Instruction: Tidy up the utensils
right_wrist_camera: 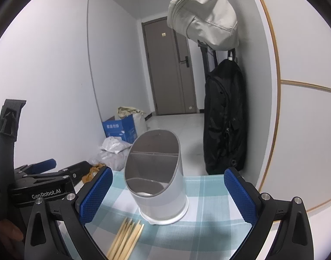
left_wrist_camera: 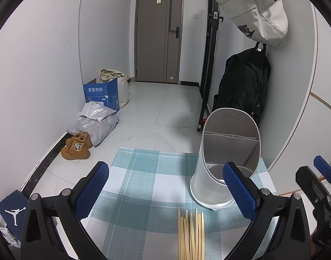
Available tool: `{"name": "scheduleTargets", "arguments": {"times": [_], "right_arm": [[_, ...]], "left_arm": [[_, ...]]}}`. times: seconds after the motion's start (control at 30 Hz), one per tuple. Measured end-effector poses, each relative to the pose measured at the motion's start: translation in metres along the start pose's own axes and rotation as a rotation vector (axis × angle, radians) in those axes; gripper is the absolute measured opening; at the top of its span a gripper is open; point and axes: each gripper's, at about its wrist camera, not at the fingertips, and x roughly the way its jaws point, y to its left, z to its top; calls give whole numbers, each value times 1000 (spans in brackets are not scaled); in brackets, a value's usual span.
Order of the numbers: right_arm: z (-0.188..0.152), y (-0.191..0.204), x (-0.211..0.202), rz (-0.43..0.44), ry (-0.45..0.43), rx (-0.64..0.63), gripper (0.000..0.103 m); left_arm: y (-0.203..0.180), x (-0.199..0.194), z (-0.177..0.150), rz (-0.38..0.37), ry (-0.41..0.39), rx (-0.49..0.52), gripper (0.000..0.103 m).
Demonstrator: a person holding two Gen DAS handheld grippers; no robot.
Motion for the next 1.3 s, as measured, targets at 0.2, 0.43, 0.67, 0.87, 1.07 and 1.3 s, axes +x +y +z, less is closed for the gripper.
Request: {"name": "scheduleTargets", "arguments": {"times": [0.2,0.43,0.67,0.87,1.07,1.3], "right_arm": [[-11,4,16,46,114,-8,103],[-40,13,50,96,327,-16,79],[-86,30,92,90,594,-48,49],[-99,39,116,57,676,-37,39],[-105,53,126,-7,724,-99,30],[-99,64,136,-69,768,-164,22]], "left_arm": [[18,14,0,33,79,-26,102],[50,38,3,89,175,-113,102],[74,60,-7,141,269,-142,102],[85,68,-10,138,303,-161,102],[96,72,-11,121,333,-188,102],[106,75,-12,112,356,-220,102]]}}
